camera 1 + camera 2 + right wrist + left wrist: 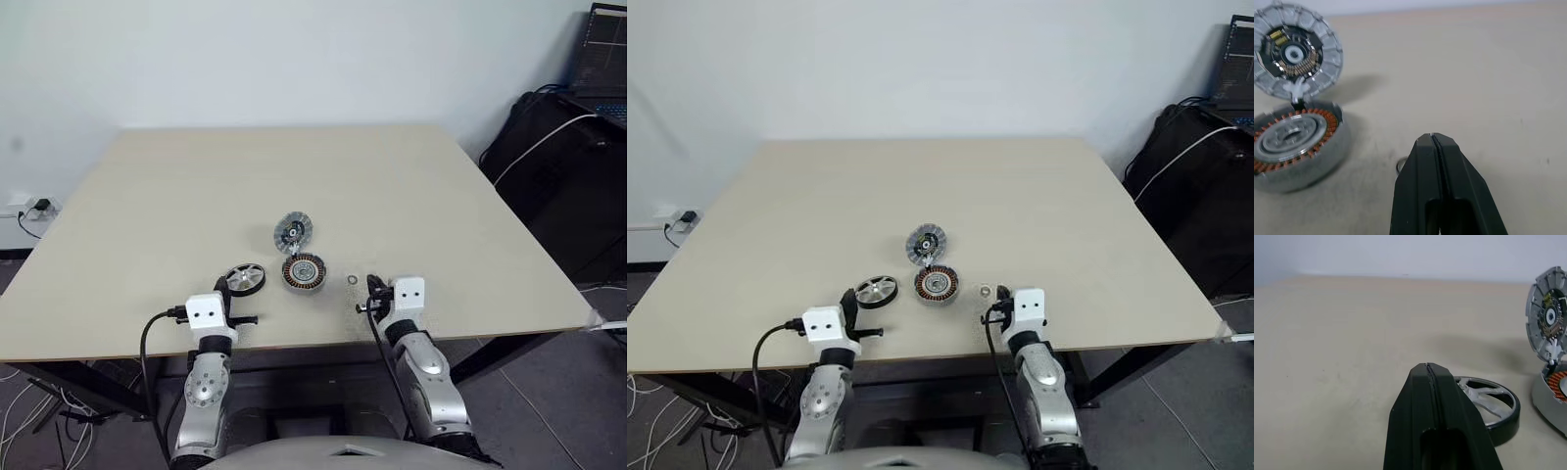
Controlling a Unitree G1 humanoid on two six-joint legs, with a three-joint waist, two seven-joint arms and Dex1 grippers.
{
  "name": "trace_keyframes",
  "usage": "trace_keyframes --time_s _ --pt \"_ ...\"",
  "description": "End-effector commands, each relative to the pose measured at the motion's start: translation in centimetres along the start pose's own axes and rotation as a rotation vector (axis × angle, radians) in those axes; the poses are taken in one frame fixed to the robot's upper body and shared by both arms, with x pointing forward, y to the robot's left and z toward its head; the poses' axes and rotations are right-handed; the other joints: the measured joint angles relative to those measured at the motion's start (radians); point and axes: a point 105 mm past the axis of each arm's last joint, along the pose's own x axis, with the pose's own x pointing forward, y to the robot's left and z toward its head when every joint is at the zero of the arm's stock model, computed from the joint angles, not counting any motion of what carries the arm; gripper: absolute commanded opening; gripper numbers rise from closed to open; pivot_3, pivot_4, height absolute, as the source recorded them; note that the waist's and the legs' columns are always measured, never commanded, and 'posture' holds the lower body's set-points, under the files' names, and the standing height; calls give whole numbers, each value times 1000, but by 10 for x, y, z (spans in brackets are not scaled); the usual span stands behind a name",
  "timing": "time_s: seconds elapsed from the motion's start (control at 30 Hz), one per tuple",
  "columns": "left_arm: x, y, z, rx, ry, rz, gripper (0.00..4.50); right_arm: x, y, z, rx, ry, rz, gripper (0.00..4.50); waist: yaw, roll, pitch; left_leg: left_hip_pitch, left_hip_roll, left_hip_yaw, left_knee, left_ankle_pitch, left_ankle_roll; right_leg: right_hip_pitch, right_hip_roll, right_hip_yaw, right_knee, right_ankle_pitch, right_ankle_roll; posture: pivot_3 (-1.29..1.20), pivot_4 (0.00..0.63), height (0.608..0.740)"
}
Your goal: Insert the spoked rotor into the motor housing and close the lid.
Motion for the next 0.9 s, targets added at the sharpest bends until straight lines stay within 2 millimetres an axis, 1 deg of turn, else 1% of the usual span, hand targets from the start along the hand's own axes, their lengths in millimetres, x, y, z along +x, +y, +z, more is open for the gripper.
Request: trace_keyframes --time_s 0.03,0.1,0.13,0.2,0.33,0.43,0.53,0.67,0.8,0.83,0.9 --pt "7 0 16 46 -11 -11 7 5 10 20 26 31 73 37 0 0 0 -1 0 0 0 0 0 0 0 0 0 0 0 0 0 740" --pt "8 -2 16 62 26 -49 7 4 17 24 22 61 148 37 0 0 0 -2 0 -1 0 0 0 -1 0 0 0 0 0 0 0 740" --pt "7 -6 16 62 39 -99 7 3 22 29 8 54 206 37 0 0 0 -3 0 -1 1 0 0 -1 0 -1 0 0 0 0 0 740" --pt "5 -10 15 59 72 -188 7 3 26 35 14 58 259 37 0 0 0 -4 0 -2 1 0 0 -2 1 -2 -1 0 0 0 0 740" --pt "0 -12 8 77 159 -293 7 2 29 35 7 117 322 37 -1 0 0 -4 0 -2 1 0 0 -2 1 -3 -1 0 0 0 0 740" --pt "-3 -11 9 78 195 -356 0 1 30 33 -19 167 352 619 0 0 0 -4 0 -2 1 0 0 -2 1 -3 -1 0 0 0 0 740" --pt "-4 -7 11 98 223 -380 561 1 29 33 -55 193 362 1566 -1 1 1 -5 0 -3 1 0 0 -2 1 -3 -1 0 0 0 0 740" --pt "-3 2 14 119 228 -357 1901 2 29 33 -61 205 359 2893 0 1 1 -5 0 -3 1 0 0 -2 1 -3 -1 0 0 0 0 740" --pt "-3 4 14 113 236 -353 3298 1 29 31 -65 217 361 4281 0 1 1 -5 0 -3 1 0 0 -2 1 -3 -1 0 0 0 0 740" --pt "-3 4 14 109 237 -354 3630 1 29 31 -65 218 361 4500 0 1 1 -5 0 -3 1 0 0 -2 1 -3 -1 0 0 0 0 740" --pt "-4 3 14 105 240 -357 4298 1 29 31 -65 220 359 4500 0 1 1 -5 -1 -3 1 0 0 -2 1 -3 -1 0 0 0 0 740"
